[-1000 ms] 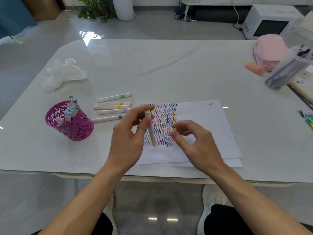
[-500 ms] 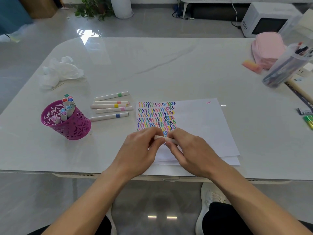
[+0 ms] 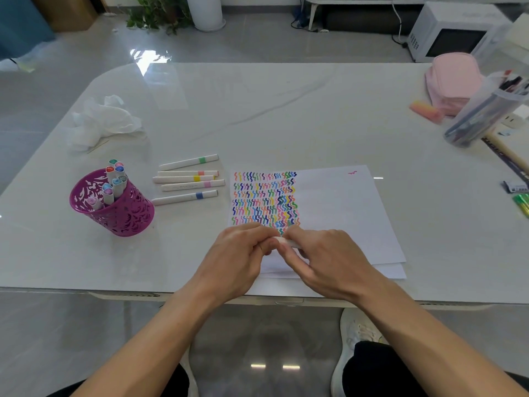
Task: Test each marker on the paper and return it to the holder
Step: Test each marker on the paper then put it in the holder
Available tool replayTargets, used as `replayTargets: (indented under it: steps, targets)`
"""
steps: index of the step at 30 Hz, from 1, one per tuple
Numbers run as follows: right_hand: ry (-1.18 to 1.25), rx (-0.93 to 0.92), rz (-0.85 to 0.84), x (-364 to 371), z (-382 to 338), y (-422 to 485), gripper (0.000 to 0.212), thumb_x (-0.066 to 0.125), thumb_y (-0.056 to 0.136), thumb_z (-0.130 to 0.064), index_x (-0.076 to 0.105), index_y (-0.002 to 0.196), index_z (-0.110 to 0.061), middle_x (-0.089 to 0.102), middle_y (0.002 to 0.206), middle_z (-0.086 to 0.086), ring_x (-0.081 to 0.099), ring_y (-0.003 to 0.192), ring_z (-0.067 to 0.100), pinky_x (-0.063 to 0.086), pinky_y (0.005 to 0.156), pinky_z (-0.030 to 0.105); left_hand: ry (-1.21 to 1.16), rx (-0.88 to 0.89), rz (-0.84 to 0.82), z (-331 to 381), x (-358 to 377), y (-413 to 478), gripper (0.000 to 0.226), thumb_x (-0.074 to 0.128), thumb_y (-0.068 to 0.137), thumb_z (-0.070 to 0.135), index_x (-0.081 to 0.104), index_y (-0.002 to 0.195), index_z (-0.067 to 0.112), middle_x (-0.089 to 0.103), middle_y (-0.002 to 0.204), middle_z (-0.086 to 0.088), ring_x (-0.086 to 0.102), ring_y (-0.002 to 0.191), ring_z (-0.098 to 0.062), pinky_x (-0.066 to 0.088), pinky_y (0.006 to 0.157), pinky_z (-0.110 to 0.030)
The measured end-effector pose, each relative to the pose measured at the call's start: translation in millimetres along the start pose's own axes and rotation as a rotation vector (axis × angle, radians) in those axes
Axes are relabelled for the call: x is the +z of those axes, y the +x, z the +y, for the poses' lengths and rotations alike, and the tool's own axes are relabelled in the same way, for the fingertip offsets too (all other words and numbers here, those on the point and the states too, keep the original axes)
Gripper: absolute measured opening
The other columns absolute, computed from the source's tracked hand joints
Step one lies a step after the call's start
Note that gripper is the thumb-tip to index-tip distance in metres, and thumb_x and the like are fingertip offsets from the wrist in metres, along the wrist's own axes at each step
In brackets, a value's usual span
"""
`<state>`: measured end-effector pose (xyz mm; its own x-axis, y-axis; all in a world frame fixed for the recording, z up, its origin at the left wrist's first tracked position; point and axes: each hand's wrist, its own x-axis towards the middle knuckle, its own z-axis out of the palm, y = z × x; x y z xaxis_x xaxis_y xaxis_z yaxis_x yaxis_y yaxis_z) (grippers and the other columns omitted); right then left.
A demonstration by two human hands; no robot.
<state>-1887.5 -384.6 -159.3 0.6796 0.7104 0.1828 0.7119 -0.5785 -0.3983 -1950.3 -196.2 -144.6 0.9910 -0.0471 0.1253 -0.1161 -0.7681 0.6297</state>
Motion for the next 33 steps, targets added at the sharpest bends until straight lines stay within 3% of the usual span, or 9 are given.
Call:
replayTargets:
  steps: [6, 11, 14, 17, 20, 23, 25, 29, 33]
  targets:
    - [-0.035, -0.011, 0.005, -1, 6, 1, 0.041, 0.032, 0.104, -0.058, 0.060, 0.096, -0.028, 0.052, 0.058, -0.006, 0.057, 0.057, 0.024, 0.046, 0.051, 0.038, -0.010, -0.059, 0.012, -1, -2, 2, 0.022, 0.061, 0.099, 0.026, 0.074, 0.115, 0.020, 0.072, 0.093, 0.014, 0.058, 0.080, 0.000, 0.040, 0.072, -0.004]
    - [-0.022, 0.021, -0.012, -1, 4, -1, 0.039, 0.030, 0.103, -0.060, 0.051, 0.099, -0.027, 0.043, 0.059, -0.011, 0.059, 0.058, 0.026, 0.046, 0.054, 0.038, 0.005, -0.073, 0.029, 0, -1, 2, 0.022, 0.060, 0.099, 0.029, 0.074, 0.113, 0.021, 0.072, 0.092, 0.015, 0.061, 0.085, -0.002, 0.042, 0.073, -0.005]
    - [0.040, 0.073, -0.029, -4, 3, -1, 0.030, 0.033, 0.103, -0.058, 0.041, 0.107, -0.029, 0.049, 0.062, -0.010, 0.057, 0.057, 0.023, 0.046, 0.057, 0.039, 0.012, -0.091, 0.059, 0, 0, 3, 0.017, 0.059, 0.100, 0.030, 0.074, 0.105, 0.024, 0.061, 0.084, 0.024, 0.059, 0.084, -0.002, 0.043, 0.071, -0.009]
    - [0.179, 0.131, -0.023, -8, 4, 0, 0.017, 0.040, 0.107, -0.043, 0.031, 0.110, -0.030, 0.054, 0.070, -0.009, 0.053, 0.054, 0.018, 0.047, 0.058, 0.042, 0.037, -0.117, 0.096, -2, 0, 5, 0.015, 0.058, 0.100, 0.033, 0.071, 0.100, 0.025, 0.058, 0.084, 0.025, 0.056, 0.080, 0.000, 0.042, 0.066, -0.007]
    - [0.326, 0.183, -0.009, -11, 3, 0, 0.012, 0.040, 0.109, -0.028, 0.029, 0.112, -0.030, 0.059, 0.087, -0.011, 0.062, 0.071, 0.021, 0.049, 0.063, 0.044, 0.069, -0.122, 0.100, -5, 0, 4, 0.016, 0.058, 0.100, 0.036, 0.070, 0.099, 0.026, 0.061, 0.088, 0.020, 0.055, 0.074, 0.002, 0.040, 0.066, -0.007]
    - [0.454, 0.236, 0.032, -13, 5, 1, 0.014, 0.043, 0.107, -0.015, 0.047, 0.108, -0.028, 0.061, 0.093, -0.008, 0.061, 0.083, 0.011, 0.049, 0.071, 0.034, 0.110, -0.124, 0.052, -9, 2, 2, 0.014, 0.059, 0.099, 0.039, 0.067, 0.101, 0.028, 0.062, 0.093, 0.018, 0.056, 0.078, -0.005, 0.051, 0.070, -0.022]
    - [0.636, 0.336, 0.040, -15, 5, 3, 0.023, 0.043, 0.106, -0.010, 0.058, 0.100, -0.027, 0.062, 0.083, -0.006, 0.058, 0.069, 0.008, 0.049, 0.066, 0.033, 0.101, -0.144, 0.021, -10, 4, 2, 0.012, 0.059, 0.098, 0.039, 0.066, 0.100, 0.030, 0.058, 0.091, 0.022, 0.056, 0.080, -0.004, 0.053, 0.072, -0.026]
    - [1.022, 0.439, 0.076, -22, 6, 8, 0.037, 0.033, 0.101, 0.000, 0.068, 0.102, -0.011, 0.065, 0.083, 0.018, 0.061, 0.066, 0.026, 0.059, 0.065, 0.038, 0.123, -0.149, -0.026, -11, 6, 2, 0.013, 0.057, 0.099, 0.038, 0.067, 0.102, 0.029, 0.055, 0.089, 0.023, 0.054, 0.080, -0.002, 0.051, 0.075, -0.025]
    - [1.168, 0.468, 0.031, -22, 12, 7, 0.041, 0.034, 0.096, 0.017, 0.068, 0.109, -0.002, 0.072, 0.090, 0.022, 0.070, 0.079, 0.035, 0.063, 0.078, 0.046, 0.169, -0.141, -0.096, -14, 7, 1, 0.018, 0.051, 0.102, 0.038, 0.065, 0.106, 0.028, 0.063, 0.100, 0.015, 0.056, 0.087, -0.007, 0.050, 0.078, -0.026]
